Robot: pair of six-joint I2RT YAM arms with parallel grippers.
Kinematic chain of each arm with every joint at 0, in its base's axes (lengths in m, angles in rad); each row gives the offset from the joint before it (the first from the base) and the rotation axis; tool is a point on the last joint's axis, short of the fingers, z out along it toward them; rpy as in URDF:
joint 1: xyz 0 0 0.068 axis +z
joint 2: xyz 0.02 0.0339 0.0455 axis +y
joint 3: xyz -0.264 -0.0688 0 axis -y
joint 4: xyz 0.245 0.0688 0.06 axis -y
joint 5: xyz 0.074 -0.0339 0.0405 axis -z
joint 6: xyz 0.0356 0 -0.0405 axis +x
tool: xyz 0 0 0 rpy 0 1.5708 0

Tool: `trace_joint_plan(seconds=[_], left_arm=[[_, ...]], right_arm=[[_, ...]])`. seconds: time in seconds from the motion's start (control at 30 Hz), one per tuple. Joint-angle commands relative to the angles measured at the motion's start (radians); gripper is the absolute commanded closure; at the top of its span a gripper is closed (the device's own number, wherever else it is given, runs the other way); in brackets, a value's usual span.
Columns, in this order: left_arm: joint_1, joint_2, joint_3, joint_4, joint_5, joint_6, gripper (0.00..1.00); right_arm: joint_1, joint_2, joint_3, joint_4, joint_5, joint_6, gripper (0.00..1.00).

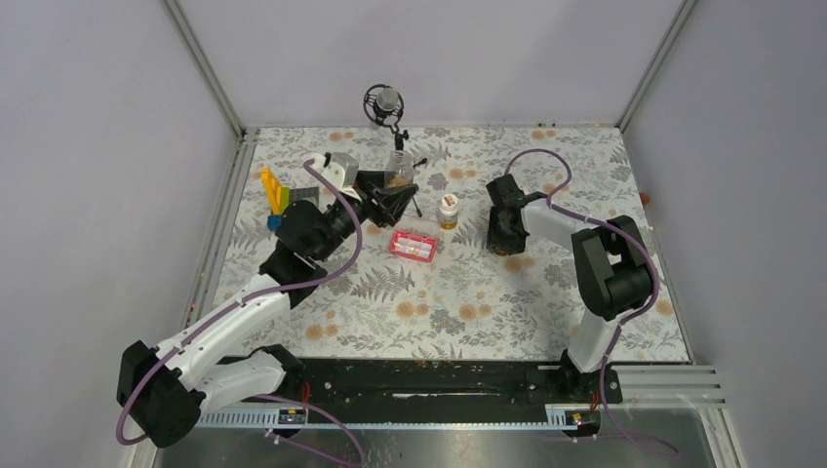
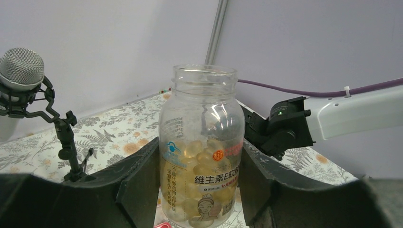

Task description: Sort the pills into containers

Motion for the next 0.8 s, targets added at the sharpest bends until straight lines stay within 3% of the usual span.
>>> trace_joint_plan(seconds=[0.0, 0.17, 0.5, 0.77], left_arm=[[0.003, 0.017, 0.028, 0.055, 0.042, -0.017, 1.0], [0.005, 0.052, 0.062, -0.022, 0.091, 0.025, 1.0], [0.041, 0.09, 0.136, -0.138, 0.288, 0.159, 1.0], [0.05, 0.086, 0.189, -0.268, 0.373, 0.239, 1.0]], right_arm=[[0.005, -0.061, 0.036, -0.03, -0.006, -0.003, 0.62], [0.005, -0.195, 0.07, -0.07, -0.133, -0.034, 0.62], [0.001, -0.441, 0.279, -0.047, -0.639, -0.044, 0.64], [0.003, -0.472, 0.448, -0.095, -0.885, -0.012, 0.65]])
